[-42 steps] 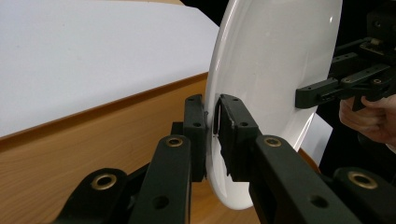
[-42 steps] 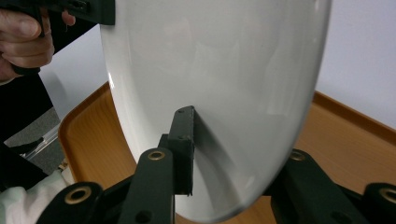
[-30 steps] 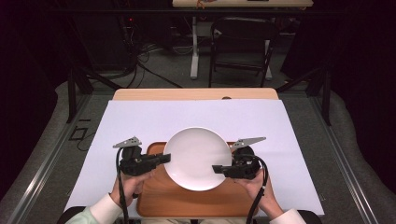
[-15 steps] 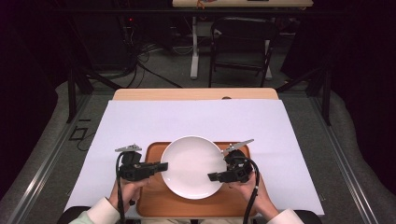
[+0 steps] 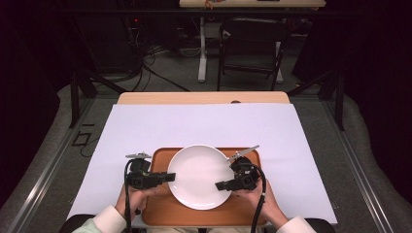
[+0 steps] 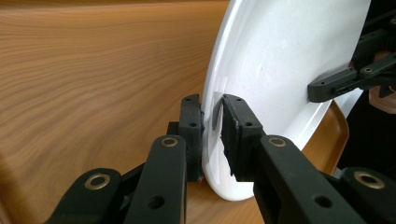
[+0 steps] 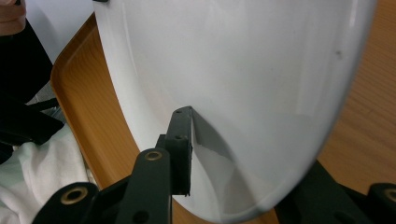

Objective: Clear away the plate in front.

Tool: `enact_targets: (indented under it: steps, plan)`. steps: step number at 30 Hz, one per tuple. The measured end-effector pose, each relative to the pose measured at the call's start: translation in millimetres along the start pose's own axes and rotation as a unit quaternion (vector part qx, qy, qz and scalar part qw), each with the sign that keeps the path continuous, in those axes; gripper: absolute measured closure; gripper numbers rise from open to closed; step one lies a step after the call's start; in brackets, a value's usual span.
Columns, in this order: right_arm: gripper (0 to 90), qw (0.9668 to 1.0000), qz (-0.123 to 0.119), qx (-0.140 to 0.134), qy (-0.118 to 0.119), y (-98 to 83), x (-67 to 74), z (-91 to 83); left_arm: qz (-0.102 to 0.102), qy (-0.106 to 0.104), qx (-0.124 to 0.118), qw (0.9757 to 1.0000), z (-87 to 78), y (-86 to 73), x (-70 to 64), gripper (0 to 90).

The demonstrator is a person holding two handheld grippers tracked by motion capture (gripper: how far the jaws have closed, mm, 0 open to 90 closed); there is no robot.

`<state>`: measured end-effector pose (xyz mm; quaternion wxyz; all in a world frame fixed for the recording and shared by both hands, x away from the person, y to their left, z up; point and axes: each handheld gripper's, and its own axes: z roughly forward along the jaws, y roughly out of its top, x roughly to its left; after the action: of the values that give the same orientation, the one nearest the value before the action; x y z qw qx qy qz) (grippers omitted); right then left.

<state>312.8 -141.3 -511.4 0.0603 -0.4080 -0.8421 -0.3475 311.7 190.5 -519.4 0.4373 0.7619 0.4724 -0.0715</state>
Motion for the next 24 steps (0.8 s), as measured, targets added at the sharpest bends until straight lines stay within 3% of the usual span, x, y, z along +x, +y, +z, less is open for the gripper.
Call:
enact_targets:
  steps: [5,14,24]
  plan:
    - [66.6,1.0,-0.001,0.004,-0.001,0.0,0.8,3.0,0.006,0.017,0.006,0.9998,2.6,-0.4,0.2,77.3]
    - [65.4,0.9999,-0.001,0.009,-0.005,0.0,0.4,4.8,0.001,0.021,0.013,0.9997,5.2,1.1,1.0,76.6]
    - [62.1,0.9997,0.002,0.014,-0.018,0.4,-1.6,7.3,0.014,0.04,0.022,0.9988,10.0,1.8,0.6,74.1]
